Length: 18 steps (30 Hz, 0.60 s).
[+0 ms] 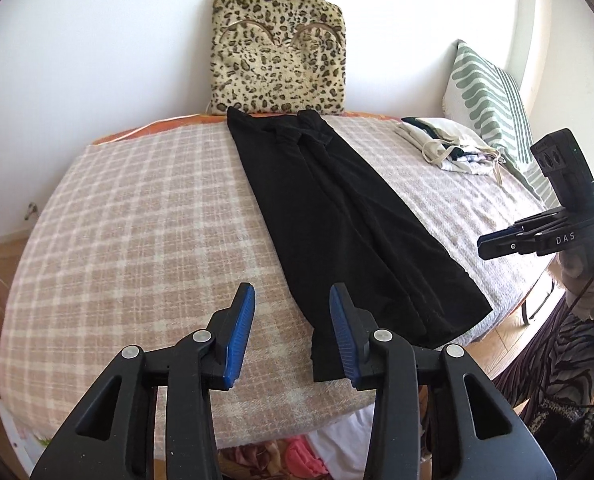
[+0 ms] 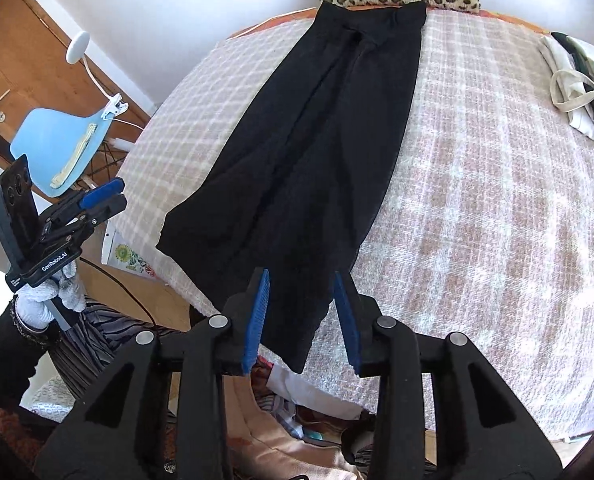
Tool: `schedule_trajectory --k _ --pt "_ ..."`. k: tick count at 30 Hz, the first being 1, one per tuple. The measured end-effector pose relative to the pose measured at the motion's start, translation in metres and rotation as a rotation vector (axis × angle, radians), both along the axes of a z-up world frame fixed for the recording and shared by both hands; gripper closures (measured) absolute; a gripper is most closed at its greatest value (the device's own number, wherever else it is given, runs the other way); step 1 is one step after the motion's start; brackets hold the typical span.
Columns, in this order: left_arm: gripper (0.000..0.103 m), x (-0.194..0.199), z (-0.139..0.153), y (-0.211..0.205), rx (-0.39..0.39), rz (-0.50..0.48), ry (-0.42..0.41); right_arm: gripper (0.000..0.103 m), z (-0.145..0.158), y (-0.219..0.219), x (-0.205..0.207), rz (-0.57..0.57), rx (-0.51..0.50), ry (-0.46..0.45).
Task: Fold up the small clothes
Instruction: 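Move both grippers to the hem end of the narrow black shirt strip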
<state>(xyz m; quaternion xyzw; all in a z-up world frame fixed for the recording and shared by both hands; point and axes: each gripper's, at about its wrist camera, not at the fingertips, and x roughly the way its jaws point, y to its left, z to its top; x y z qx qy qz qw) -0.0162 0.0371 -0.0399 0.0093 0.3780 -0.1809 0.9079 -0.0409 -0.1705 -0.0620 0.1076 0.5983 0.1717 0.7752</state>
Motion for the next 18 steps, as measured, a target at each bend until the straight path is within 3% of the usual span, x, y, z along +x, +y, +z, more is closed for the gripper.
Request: schedule_trajectory --k 5,10,16,17,18 --pt "0.063 0.014 -0.022 0.012 -0.124 0.002 0.147 0.067 -0.020 -0.011 -0.009 -0.043 0.035 0.055" --pt "0.063 0.018 -0.041 0.013 -0.167 0.009 0.232 0.067 -0.037 -0.012 -0.024 -0.054 0.069 0.089" --pt "0.066 0.018 -0.063 -0.003 -0.217 -0.057 0.352 0.067 -0.049 -0.010 -0.032 -0.070 0.131 0.119" --pt "0.067 0.018 -0.067 -0.005 -0.237 -0.060 0.373 0.067 -0.049 -0.012 -0.033 -0.073 0.141 0.121" --pt "0.079 0.019 -0.070 -0.007 -0.261 -0.064 0.392 0.067 -0.049 -0.012 -0.033 -0.075 0.153 0.125"
